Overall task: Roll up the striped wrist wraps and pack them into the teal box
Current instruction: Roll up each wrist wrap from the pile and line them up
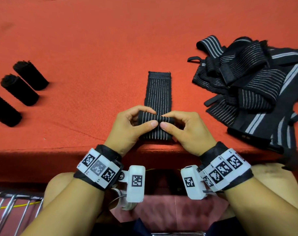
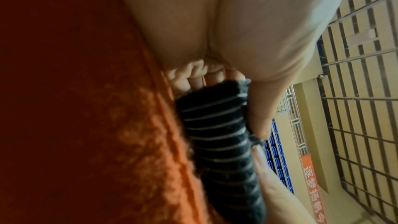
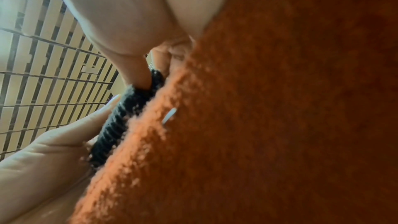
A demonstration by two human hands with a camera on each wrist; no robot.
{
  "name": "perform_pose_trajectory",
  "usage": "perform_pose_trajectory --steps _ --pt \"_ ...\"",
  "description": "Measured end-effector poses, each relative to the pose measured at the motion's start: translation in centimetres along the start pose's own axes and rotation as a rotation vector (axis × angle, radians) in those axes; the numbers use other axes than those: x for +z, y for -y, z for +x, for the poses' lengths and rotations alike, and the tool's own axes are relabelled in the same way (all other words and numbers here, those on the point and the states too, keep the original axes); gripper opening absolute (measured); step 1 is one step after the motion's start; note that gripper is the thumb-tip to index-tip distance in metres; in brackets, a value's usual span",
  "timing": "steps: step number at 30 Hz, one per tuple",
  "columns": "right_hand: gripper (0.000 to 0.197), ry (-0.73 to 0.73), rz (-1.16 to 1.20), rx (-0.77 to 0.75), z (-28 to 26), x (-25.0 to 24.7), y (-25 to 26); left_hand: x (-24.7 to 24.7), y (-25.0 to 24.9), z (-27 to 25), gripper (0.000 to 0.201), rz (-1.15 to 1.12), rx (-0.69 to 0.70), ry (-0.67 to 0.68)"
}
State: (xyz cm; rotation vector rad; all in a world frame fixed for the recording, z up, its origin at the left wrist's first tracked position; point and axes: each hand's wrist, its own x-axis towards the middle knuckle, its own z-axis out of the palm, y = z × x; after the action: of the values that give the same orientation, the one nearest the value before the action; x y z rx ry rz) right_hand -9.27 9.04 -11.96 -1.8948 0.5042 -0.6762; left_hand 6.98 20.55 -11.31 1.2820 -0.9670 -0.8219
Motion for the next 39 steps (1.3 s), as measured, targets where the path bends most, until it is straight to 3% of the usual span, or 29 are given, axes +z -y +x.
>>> perform_pose_trajectory --steps 5,8,11,15,18,20,21,25,30,39 --pt "0.026 0.029 0.010 0.005 0.0 0.1 0.2 0.0 0.3 0.2 0.013 0.065 0.001 -0.048" --pt "0.022 0.044 0.074 -0.044 -0.3 -0.1 0.7 0.2 0.3 0.2 0.022 0.081 -0.006 -0.081" --pt "0.036 0.024 0.138 -0.063 -0.4 -0.4 0.4 0.5 0.2 0.2 0.027 0.097 -0.003 -0.091" --pt "0.021 -0.016 0.131 -0.074 -0.2 0.1 -0.1 0.5 0.3 0.2 0.032 0.134 -0.008 -0.094" --pt "0.014 -0.060 0.150 -0.029 -0.1 -0.1 -0.4 0.2 0.2 0.0 0.024 0.130 -0.007 -0.033" --pt "0.013 -0.049 0.166 -0.016 -0.1 -0.2 -0.4 0.0 0.2 -0.1 0.049 0.084 0.000 0.019" --pt "0.013 -0.040 0.154 -0.006 0.0 -0.2 -0.5 -0.1 0.2 -0.1 0.052 0.078 0.010 0.029" --pt "0.010 -0.030 0.116 -0.012 0.0 -0.3 0.0 0.4 0.1 -0.2 0.031 0.061 0.026 -0.035" --pt "0.035 0.021 0.117 -0.067 -0.2 -0.4 -0.2 0.5 -0.1 -0.1 0.020 0.076 -0.002 -0.088" --pt "0.014 -0.055 0.096 -0.039 0.1 -0.4 -0.5 0.6 -0.1 -0.1 0.032 0.200 0.023 0.001"
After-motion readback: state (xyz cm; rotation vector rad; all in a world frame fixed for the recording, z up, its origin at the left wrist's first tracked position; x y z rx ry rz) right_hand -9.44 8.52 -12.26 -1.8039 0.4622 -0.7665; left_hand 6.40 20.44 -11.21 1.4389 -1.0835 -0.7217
